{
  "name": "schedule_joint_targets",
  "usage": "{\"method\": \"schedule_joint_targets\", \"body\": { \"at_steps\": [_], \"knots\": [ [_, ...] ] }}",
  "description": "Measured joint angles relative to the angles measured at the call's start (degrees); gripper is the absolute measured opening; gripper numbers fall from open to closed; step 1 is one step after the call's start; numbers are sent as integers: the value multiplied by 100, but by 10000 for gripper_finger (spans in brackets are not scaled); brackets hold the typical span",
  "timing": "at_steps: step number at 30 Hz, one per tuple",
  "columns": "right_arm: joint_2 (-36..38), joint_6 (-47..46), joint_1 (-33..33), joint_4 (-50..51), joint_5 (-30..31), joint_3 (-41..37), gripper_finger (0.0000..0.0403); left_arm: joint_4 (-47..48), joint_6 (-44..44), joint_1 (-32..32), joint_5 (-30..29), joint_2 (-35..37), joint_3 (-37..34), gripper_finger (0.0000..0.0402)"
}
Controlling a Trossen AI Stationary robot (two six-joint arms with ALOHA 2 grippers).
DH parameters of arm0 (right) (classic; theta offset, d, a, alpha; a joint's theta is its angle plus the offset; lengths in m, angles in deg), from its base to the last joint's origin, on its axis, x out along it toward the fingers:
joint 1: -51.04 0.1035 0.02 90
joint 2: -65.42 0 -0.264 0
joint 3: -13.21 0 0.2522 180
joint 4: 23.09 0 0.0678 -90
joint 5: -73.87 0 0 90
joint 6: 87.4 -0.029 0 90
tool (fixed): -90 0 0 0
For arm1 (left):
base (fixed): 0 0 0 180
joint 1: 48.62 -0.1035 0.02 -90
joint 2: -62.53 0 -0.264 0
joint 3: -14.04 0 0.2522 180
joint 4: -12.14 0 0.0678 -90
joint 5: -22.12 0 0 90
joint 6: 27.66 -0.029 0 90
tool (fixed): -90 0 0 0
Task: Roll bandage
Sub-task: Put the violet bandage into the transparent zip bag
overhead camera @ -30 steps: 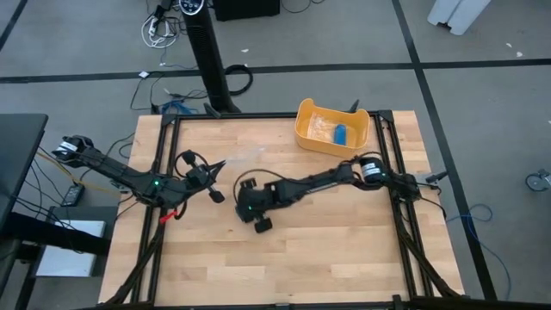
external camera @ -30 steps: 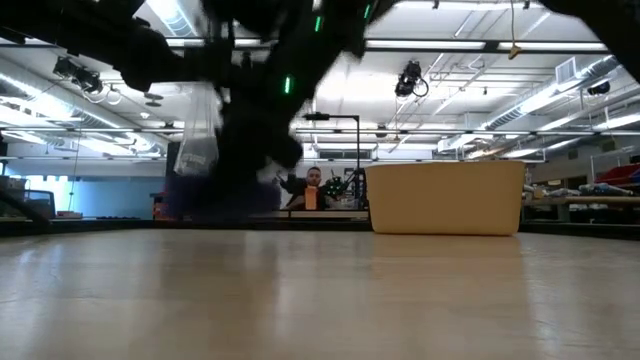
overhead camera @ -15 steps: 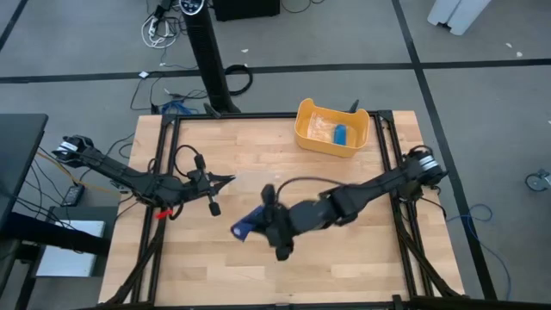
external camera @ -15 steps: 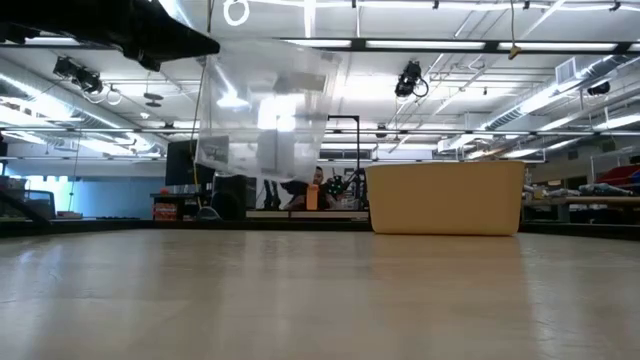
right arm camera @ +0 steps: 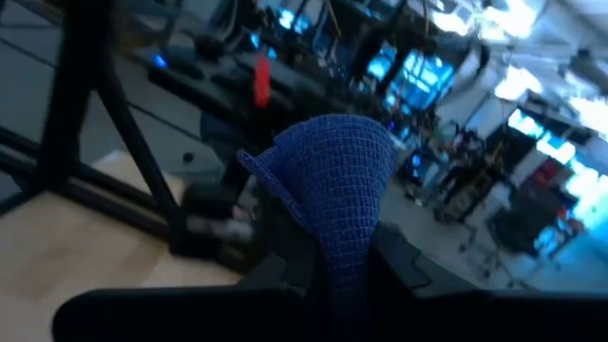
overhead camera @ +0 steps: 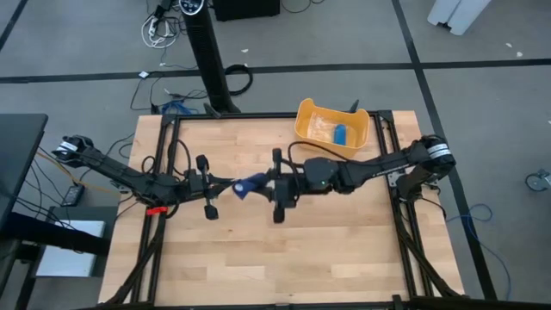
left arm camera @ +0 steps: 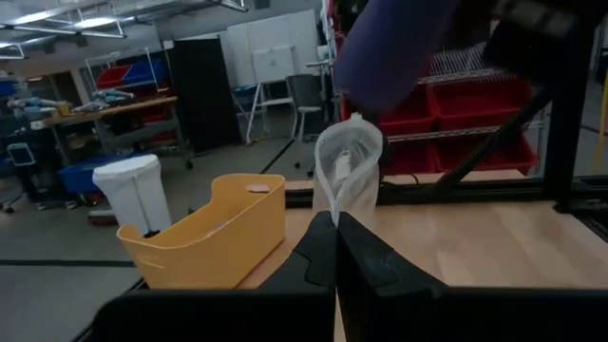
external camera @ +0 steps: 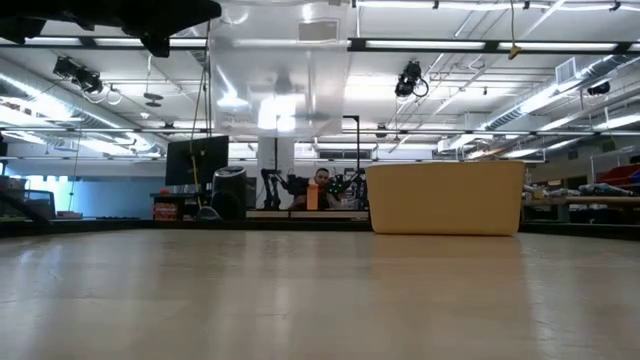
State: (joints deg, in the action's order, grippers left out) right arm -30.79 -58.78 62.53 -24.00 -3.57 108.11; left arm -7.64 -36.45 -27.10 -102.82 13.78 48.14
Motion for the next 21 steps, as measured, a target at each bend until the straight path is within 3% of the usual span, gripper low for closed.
{"method": "schedule_joint_targets", "body": {
  "at_steps": [11,21],
  "knots": [
    [-16,-467,-362,-150,-149,-220,47,-190,-13,0,9,0,0,1],
    [-22,-258,-184,-399,46,-220,47,-351,21,0,-44,0,0,1]
  ]
}}
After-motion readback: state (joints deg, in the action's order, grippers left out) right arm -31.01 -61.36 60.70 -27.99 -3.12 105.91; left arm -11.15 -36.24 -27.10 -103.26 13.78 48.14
